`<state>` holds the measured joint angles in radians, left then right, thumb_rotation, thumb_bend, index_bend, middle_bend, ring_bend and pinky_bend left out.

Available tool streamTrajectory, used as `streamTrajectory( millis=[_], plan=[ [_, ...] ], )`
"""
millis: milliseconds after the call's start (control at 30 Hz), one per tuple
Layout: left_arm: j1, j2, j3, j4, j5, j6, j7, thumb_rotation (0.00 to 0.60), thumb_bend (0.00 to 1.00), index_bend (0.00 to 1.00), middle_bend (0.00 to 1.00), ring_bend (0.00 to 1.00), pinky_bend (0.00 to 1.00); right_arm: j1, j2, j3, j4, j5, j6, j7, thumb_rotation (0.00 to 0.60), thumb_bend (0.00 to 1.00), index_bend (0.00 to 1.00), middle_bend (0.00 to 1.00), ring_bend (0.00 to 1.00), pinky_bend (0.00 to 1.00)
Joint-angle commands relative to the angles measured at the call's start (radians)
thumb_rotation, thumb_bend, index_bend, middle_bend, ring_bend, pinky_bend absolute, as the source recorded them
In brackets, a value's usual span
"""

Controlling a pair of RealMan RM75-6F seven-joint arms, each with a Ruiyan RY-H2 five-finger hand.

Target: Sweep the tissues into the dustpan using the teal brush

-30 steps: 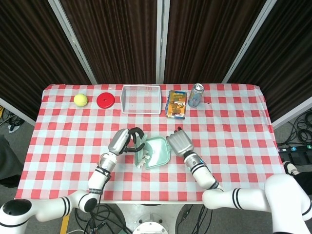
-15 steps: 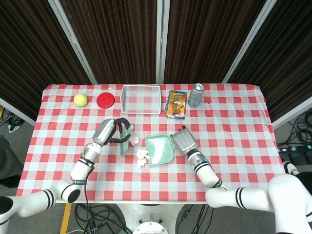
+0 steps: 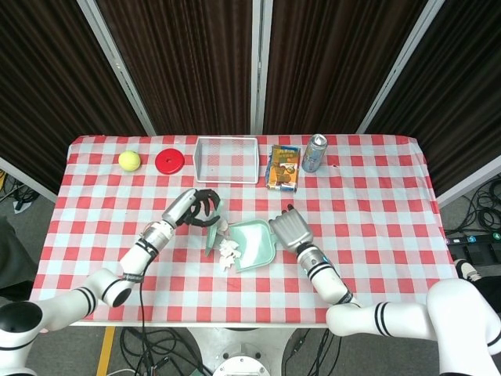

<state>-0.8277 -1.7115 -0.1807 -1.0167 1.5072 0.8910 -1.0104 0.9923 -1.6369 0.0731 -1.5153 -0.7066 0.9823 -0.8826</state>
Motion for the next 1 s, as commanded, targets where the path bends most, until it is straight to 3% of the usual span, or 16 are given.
streamTrajectory(
  millis=[33, 267, 667, 800, 1000],
  plan=[
    [-0.015, 0.016, 0.052, -0.036, 0.062, 0.029, -0.08, 0.6, 0.45, 0.56, 0.55, 0.6, 0.85, -0.002, -0.001, -0.002, -0.001, -0.004, 0.002, 0.002, 0.6, 0.4, 0.7, 0.63, 0.38, 0.23],
    [0.0, 0.001, 0.067, -0.075, 0.06, 0.084, -0.05, 0.6, 0.45, 0.56, 0.55, 0.59, 0.84, -0.006, -0.01, -0.005, 0.004, -0.017, -0.002, 0.019, 0.6, 0.41, 0.7, 0.63, 0.38, 0.23],
    [0.04, -0.088, -0.004, -0.108, -0.079, 0.104, 0.014, 0.6, 0.45, 0.56, 0.55, 0.59, 0.84, -0.009, -0.029, 0.008, 0.025, -0.058, -0.032, 0.077, 0.6, 0.41, 0.7, 0.63, 0.38, 0.23],
    [0.04, -0.083, -0.023, -0.155, -0.093, 0.099, -0.012, 0.6, 0.45, 0.56, 0.55, 0.59, 0.84, -0.011, -0.037, 0.009, 0.044, -0.07, -0.047, 0.1, 0.6, 0.41, 0.7, 0.63, 0.38, 0.23],
    [0.074, -0.036, -0.045, -0.205, -0.106, 0.158, 0.057, 0.6, 0.45, 0.56, 0.55, 0.59, 0.84, -0.016, -0.035, 0.006, 0.054, -0.088, -0.044, 0.109, 0.6, 0.41, 0.7, 0.63, 0.38, 0.23]
  ],
)
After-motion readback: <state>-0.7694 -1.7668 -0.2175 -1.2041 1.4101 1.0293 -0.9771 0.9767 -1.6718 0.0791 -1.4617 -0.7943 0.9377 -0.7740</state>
